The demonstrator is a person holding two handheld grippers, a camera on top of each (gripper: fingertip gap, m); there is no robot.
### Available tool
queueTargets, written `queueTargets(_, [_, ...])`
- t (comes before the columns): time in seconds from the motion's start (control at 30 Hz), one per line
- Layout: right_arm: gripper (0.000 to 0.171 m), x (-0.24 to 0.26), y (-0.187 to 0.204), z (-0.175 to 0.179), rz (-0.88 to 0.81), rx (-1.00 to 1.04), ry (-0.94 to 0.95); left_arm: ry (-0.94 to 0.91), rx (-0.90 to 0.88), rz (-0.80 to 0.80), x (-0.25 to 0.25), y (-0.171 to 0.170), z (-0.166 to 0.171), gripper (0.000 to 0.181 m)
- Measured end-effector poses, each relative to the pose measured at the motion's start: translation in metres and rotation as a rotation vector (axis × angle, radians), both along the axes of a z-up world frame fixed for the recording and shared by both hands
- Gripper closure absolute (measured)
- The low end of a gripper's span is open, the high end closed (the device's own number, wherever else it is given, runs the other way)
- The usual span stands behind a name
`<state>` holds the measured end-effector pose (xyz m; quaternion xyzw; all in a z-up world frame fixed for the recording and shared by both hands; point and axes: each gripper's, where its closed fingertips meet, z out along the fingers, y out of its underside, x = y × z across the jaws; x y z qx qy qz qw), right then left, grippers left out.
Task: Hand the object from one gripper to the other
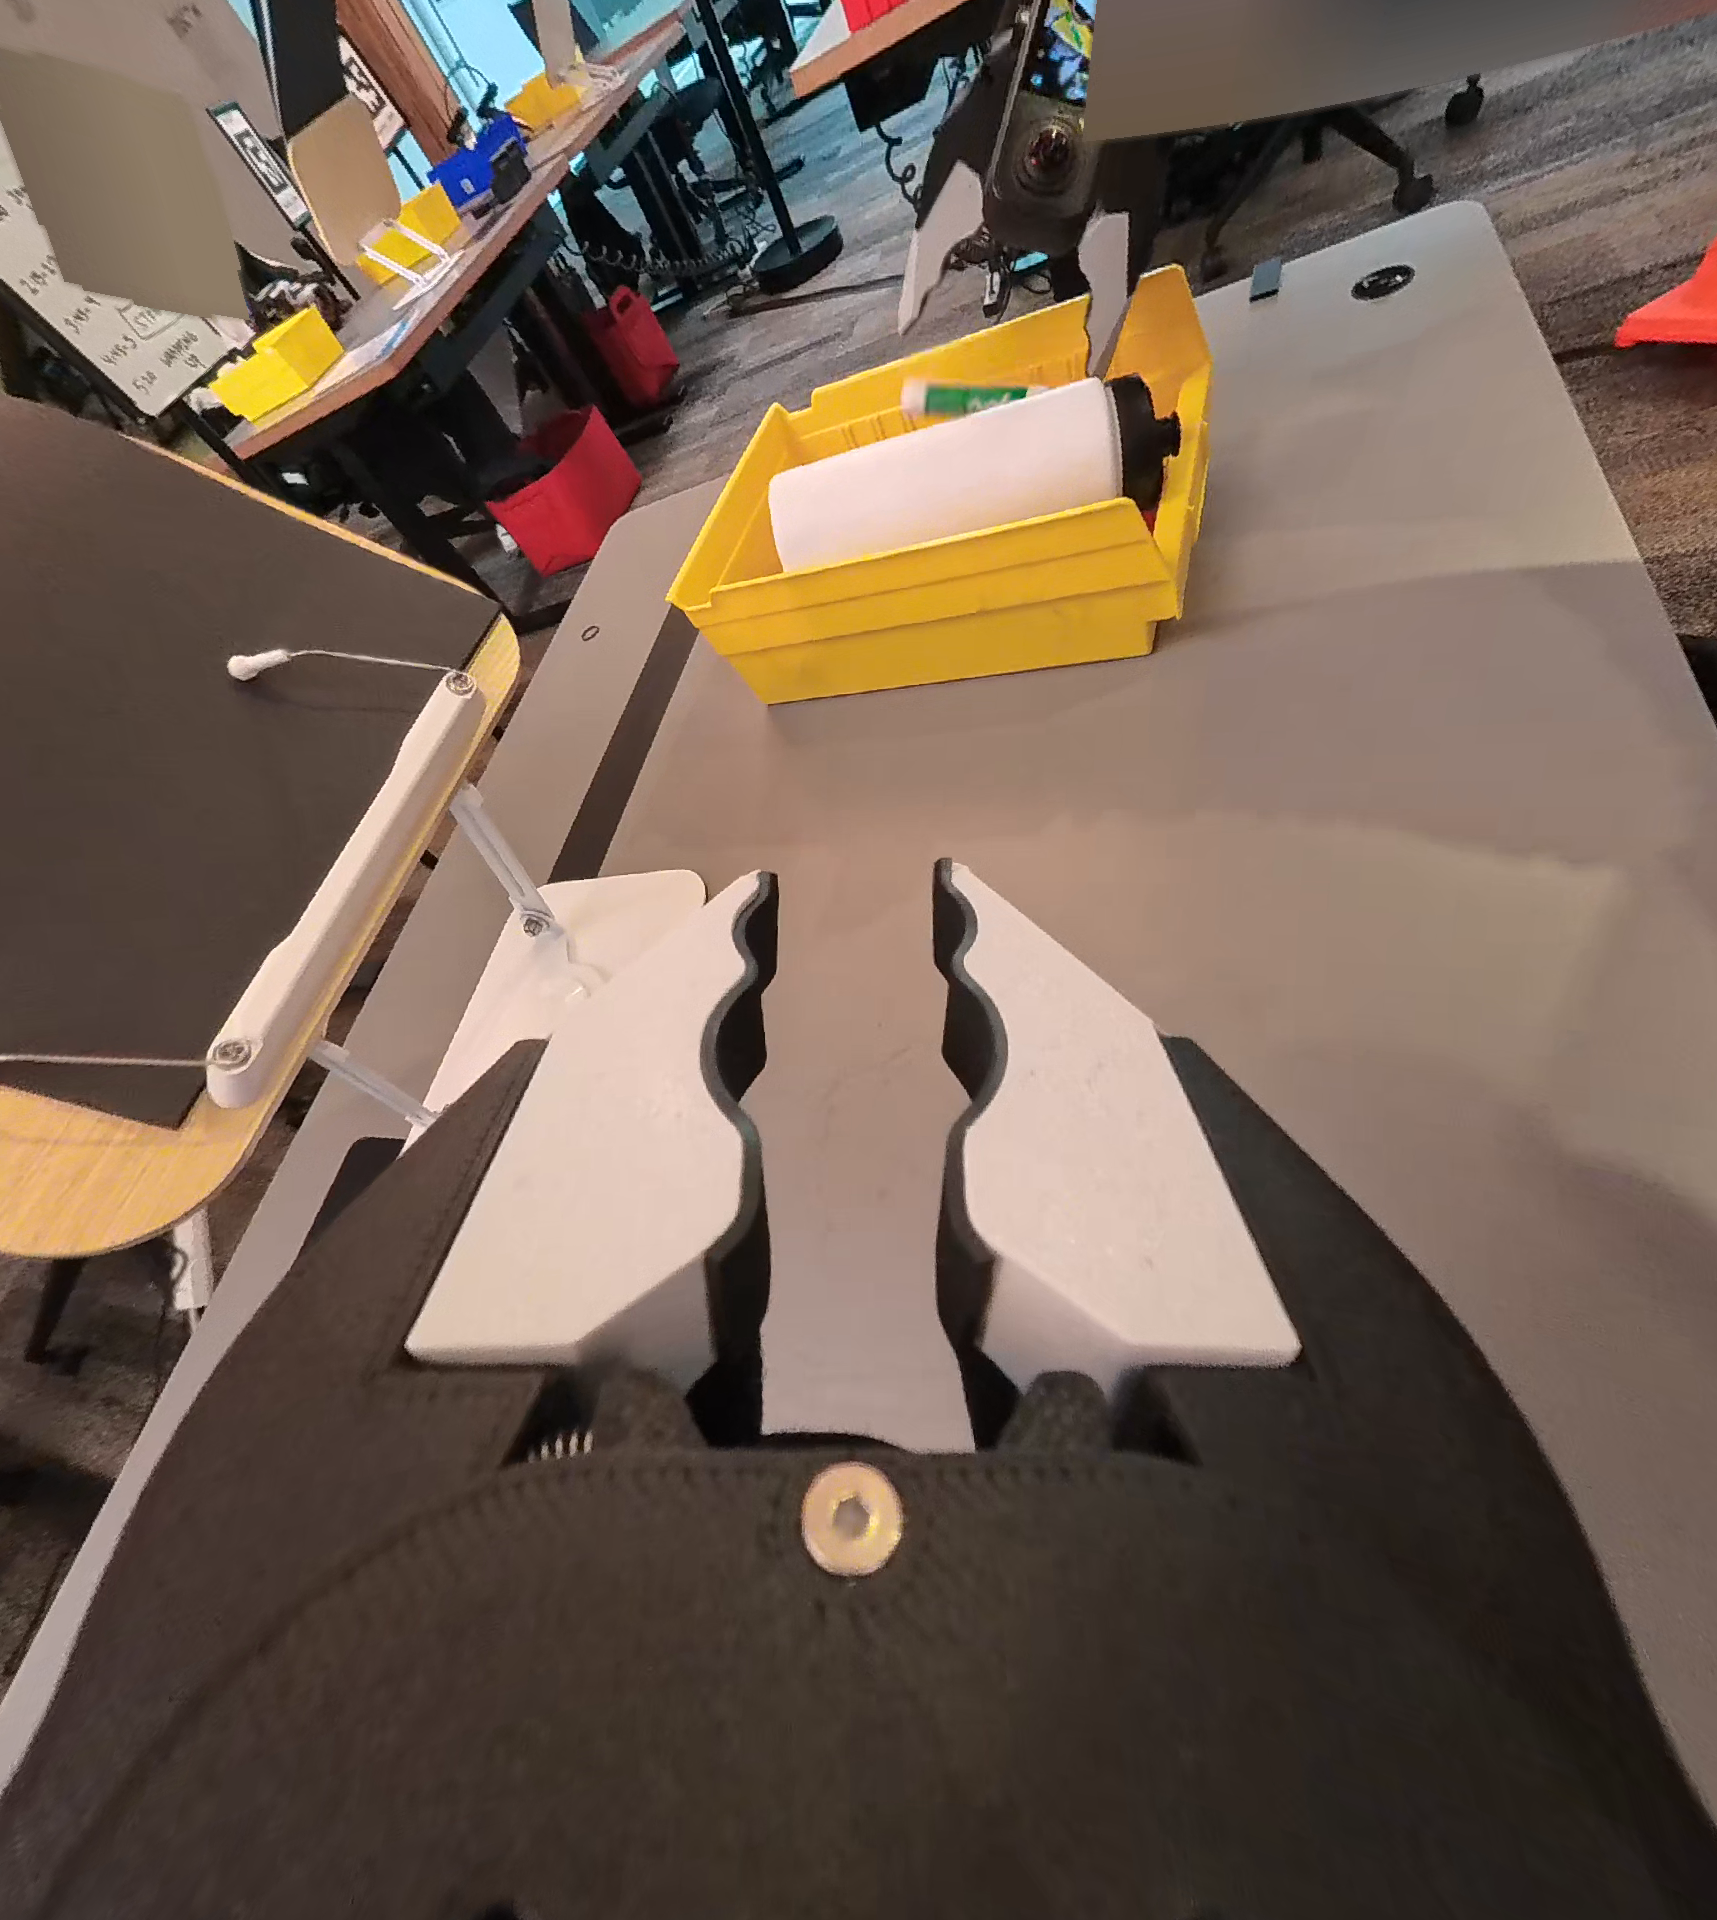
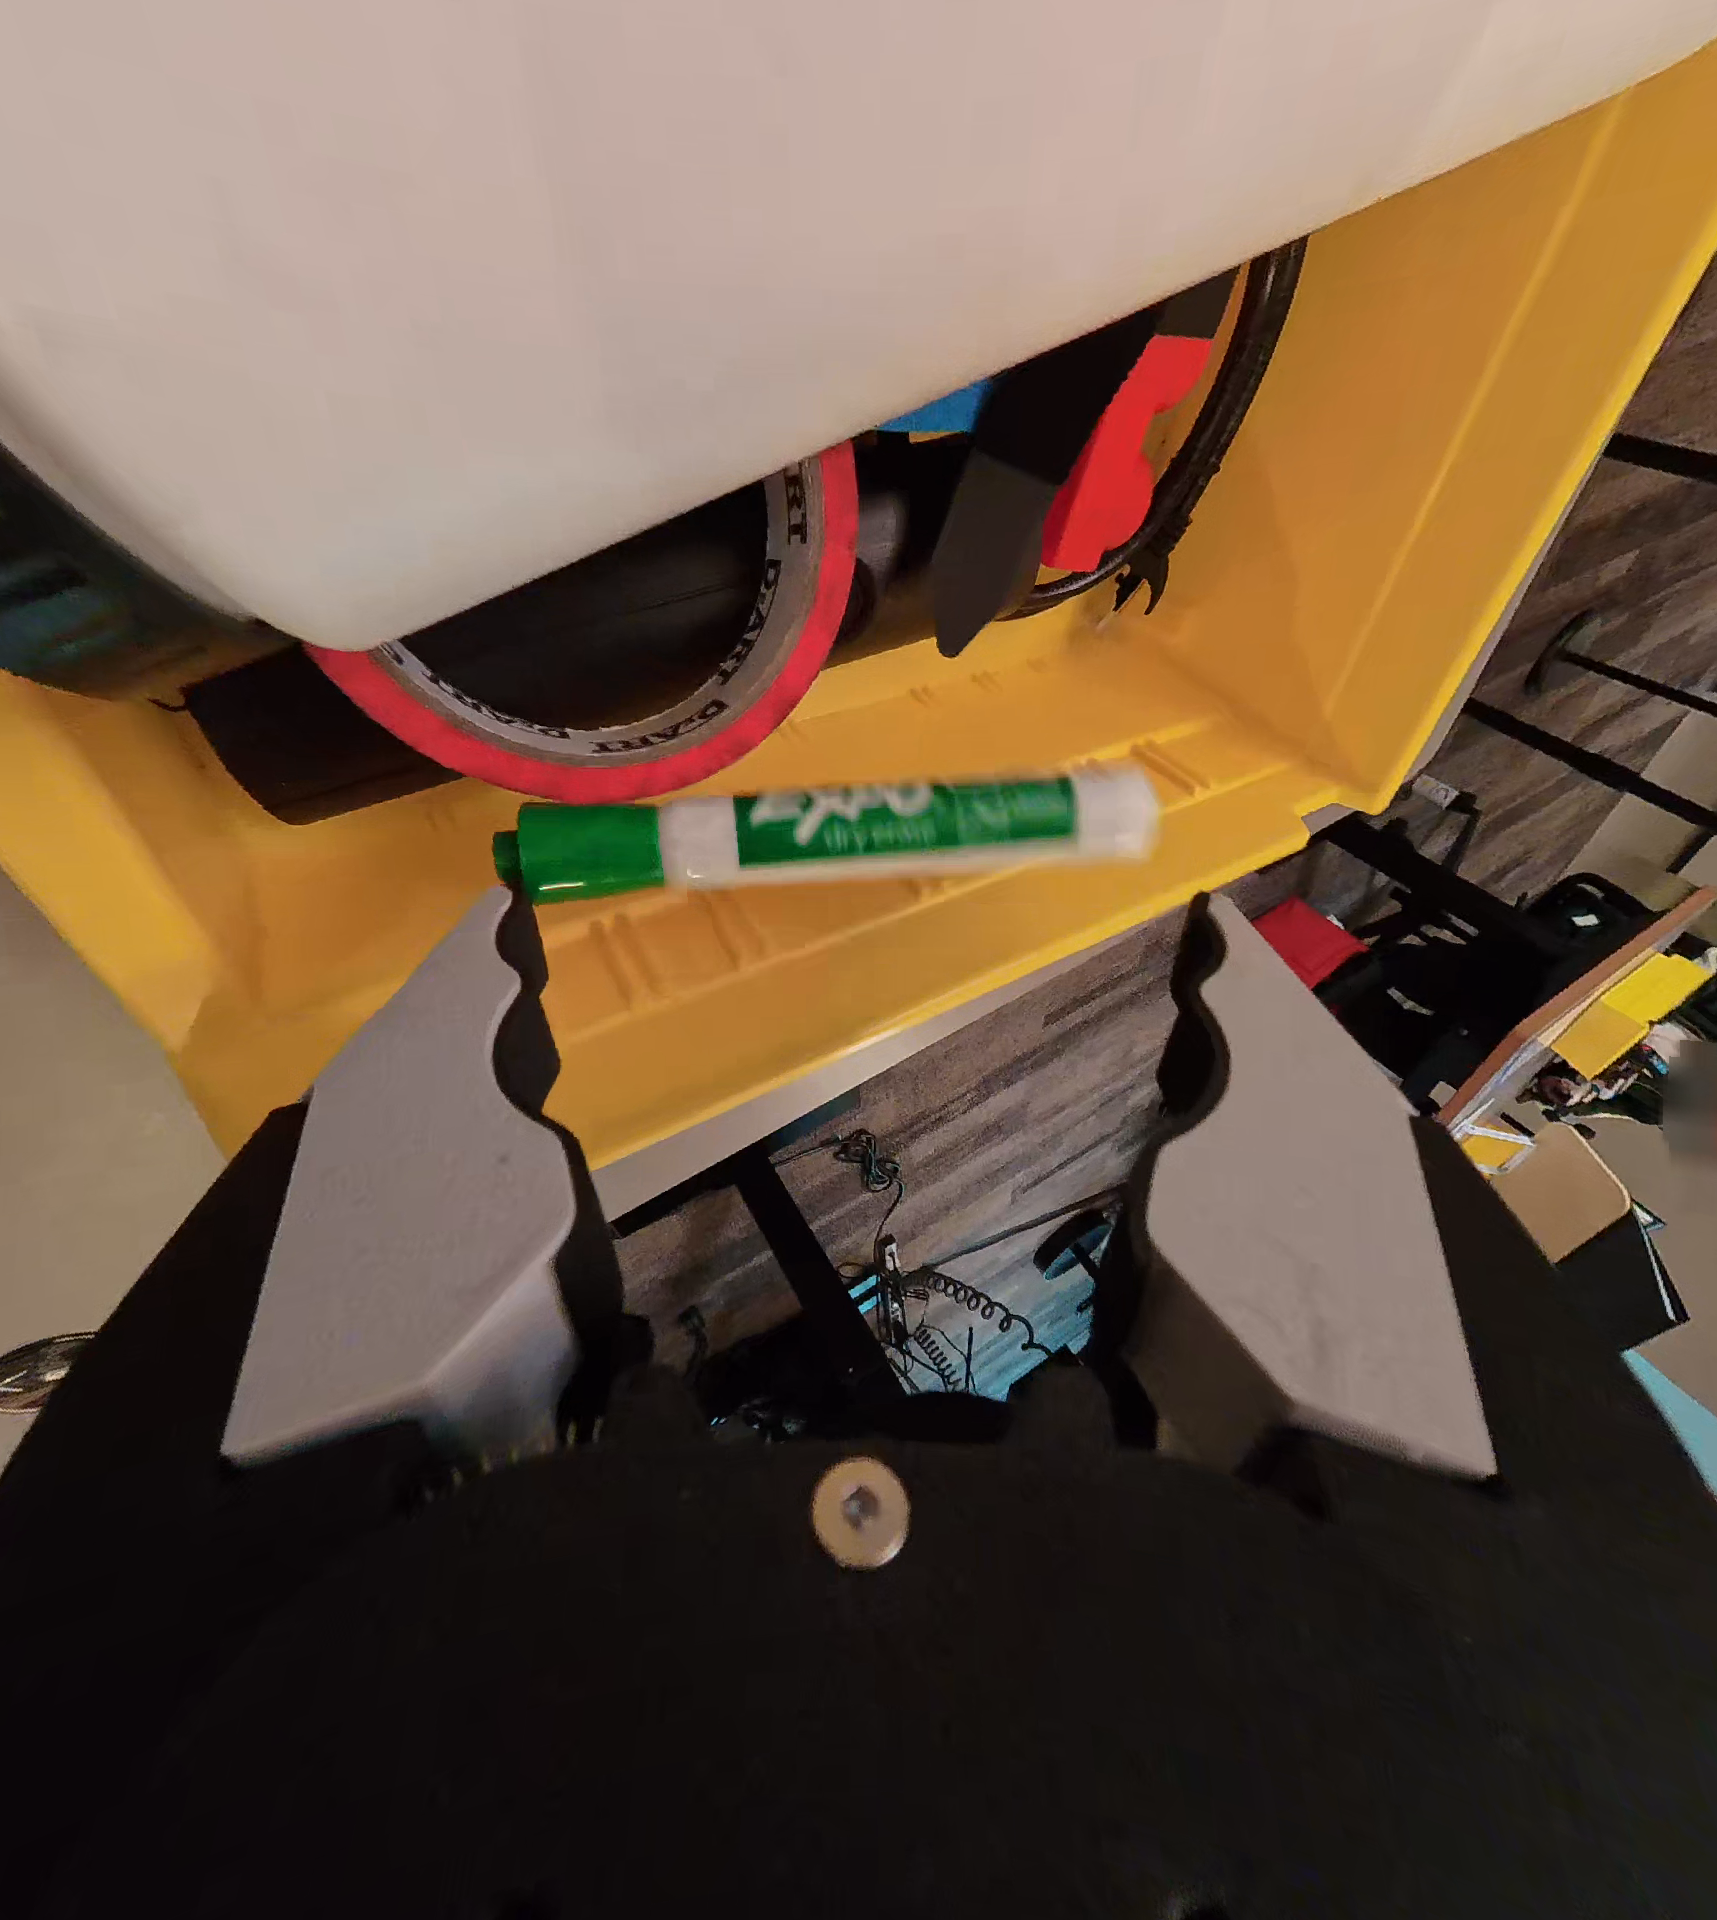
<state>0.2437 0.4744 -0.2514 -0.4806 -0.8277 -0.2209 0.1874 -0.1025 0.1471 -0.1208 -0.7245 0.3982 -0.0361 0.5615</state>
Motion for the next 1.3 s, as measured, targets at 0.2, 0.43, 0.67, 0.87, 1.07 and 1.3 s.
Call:
queueTargets(0.2, [0.052,0.005,0.013,0.017,-0.032,0.088,0.042,0.006,-0.005,0.006,0.004,0.001,-0.001,0.152])
queueTargets(0.43, [0.06,0.008,0.014,0.063,-0.106,0.229,0.185,-0.009,-0.009,0.047,0.0,0.001,0.001,0.151])
queueTargets(0.67, [0.063,-0.011,-0.029,0.117,-0.121,0.25,0.473,0.021,-0.017,0.113,-0.014,-0.003,-0.003,0.149])
queueTargets(0.87, [0.064,-0.027,-0.073,0.126,-0.1,0.21,0.566,0.025,-0.04,0.164,-0.029,-0.011,-0.01,0.146])
queueTargets(1.07, [0.066,-0.057,-0.111,0.129,-0.063,0.14,0.651,0.043,-0.048,0.222,-0.047,-0.02,-0.014,0.144])
queueTargets(1.3, [0.068,-0.104,-0.149,0.134,-0.036,0.037,0.776,0.067,-0.05,0.292,-0.076,-0.036,-0.013,0.142])
